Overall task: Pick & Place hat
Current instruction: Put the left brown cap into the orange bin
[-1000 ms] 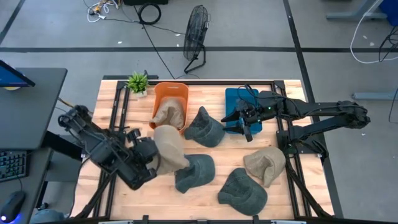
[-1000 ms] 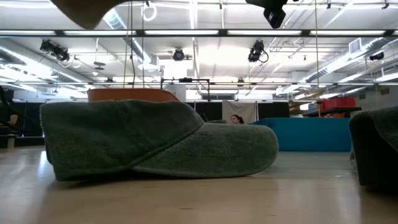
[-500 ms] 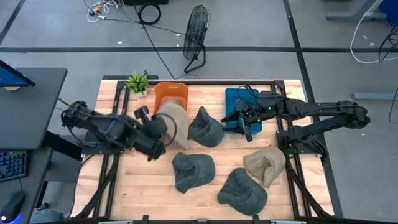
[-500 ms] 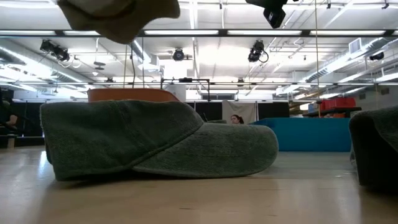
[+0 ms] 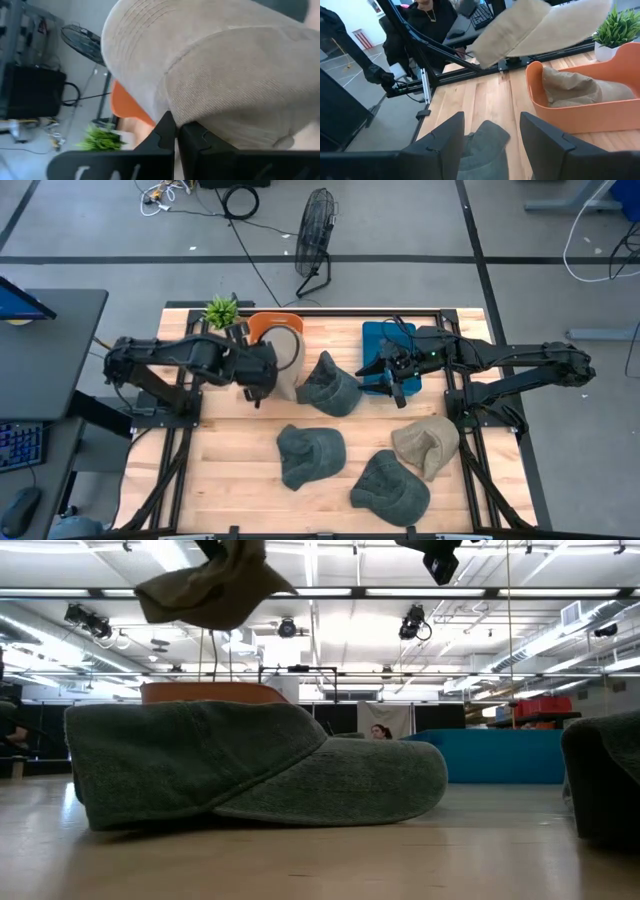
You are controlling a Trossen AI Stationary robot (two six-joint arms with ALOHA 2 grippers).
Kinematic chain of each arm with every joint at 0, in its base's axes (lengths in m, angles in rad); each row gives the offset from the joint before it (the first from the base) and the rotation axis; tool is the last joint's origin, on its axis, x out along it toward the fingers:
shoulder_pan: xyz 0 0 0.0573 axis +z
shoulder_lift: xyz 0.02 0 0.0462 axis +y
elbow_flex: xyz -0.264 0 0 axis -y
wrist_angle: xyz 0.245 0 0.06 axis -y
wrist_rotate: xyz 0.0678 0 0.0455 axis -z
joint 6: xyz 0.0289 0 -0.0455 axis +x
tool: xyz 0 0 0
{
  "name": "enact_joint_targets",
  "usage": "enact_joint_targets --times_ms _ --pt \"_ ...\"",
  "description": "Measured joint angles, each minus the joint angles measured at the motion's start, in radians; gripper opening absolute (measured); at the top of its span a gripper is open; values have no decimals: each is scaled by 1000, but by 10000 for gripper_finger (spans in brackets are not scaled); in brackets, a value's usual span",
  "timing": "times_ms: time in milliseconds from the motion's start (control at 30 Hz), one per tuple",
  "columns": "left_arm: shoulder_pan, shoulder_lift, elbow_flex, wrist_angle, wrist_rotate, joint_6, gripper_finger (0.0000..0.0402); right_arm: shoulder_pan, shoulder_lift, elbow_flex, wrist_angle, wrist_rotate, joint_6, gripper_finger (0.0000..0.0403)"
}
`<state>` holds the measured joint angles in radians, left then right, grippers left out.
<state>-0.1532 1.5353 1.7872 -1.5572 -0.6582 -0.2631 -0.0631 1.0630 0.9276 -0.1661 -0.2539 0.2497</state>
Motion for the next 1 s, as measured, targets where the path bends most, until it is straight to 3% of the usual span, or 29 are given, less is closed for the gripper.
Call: enact_joint_targets --times_ms 200,333,467,667,1000 --pt "109 9 -21 16 64 259 4 0 0 0 -2 0 -1 196" --pt "191 11 -121 41 79 441 4 0 0 0 -8 0 -3 196" --pt "280 11 -264 185 79 482 4 0 0 0 -17 1 -22 196" --pt "388 11 -381 383 96 298 4 0 0 0 -18 1 -23 196" --pt "552 10 -467 503 294 -11 4 0 0 0 -14 2 -23 196"
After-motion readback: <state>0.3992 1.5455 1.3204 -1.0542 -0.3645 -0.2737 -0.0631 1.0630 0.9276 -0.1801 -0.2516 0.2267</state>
